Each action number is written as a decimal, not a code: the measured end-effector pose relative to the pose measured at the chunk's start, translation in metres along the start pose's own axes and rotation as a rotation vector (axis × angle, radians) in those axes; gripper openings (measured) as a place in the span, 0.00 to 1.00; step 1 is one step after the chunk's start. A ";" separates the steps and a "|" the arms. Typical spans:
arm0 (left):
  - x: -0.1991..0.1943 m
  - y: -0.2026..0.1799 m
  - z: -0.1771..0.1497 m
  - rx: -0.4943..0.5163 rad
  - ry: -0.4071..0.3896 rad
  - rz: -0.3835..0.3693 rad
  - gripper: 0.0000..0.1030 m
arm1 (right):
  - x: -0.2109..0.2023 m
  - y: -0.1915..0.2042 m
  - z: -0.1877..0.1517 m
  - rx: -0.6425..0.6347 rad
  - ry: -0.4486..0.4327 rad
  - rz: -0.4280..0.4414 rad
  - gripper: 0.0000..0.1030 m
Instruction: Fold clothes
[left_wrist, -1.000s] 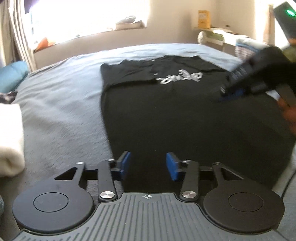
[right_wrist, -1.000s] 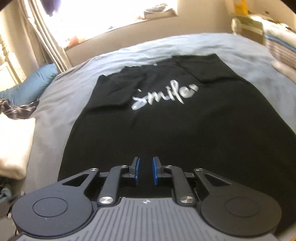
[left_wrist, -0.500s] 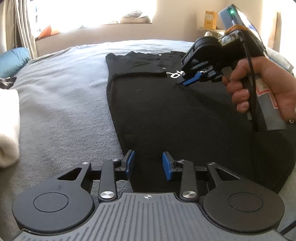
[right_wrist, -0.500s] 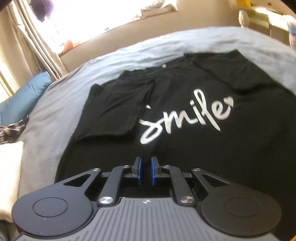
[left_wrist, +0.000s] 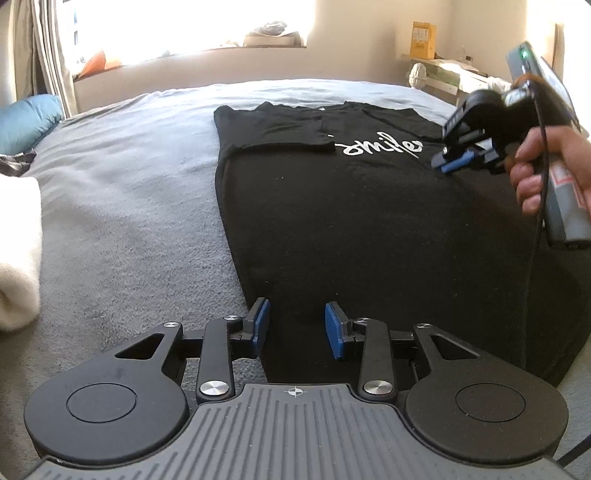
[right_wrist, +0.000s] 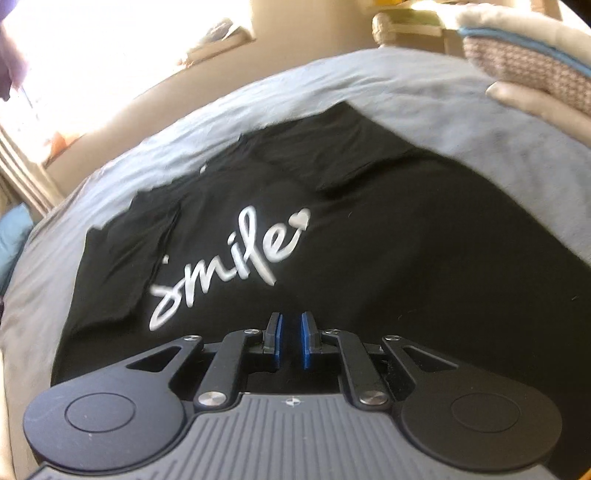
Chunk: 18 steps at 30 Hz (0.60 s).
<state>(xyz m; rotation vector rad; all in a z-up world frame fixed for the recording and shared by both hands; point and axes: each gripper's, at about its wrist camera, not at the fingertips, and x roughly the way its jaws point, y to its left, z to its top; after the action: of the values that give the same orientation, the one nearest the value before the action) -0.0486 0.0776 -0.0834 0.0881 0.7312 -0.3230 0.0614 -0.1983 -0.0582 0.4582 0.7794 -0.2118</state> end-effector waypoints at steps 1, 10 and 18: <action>-0.001 0.000 0.000 -0.001 0.001 0.002 0.33 | 0.000 0.003 0.000 0.002 0.009 0.028 0.10; -0.002 -0.003 0.002 -0.006 0.017 0.020 0.35 | -0.005 -0.080 0.002 0.291 0.074 0.153 0.10; -0.002 -0.006 0.004 -0.003 0.028 0.033 0.37 | -0.065 -0.218 0.005 0.696 -0.070 0.051 0.13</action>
<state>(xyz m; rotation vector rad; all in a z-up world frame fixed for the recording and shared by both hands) -0.0490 0.0720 -0.0794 0.1021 0.7568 -0.2892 -0.0563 -0.3920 -0.0779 1.1196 0.6098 -0.4526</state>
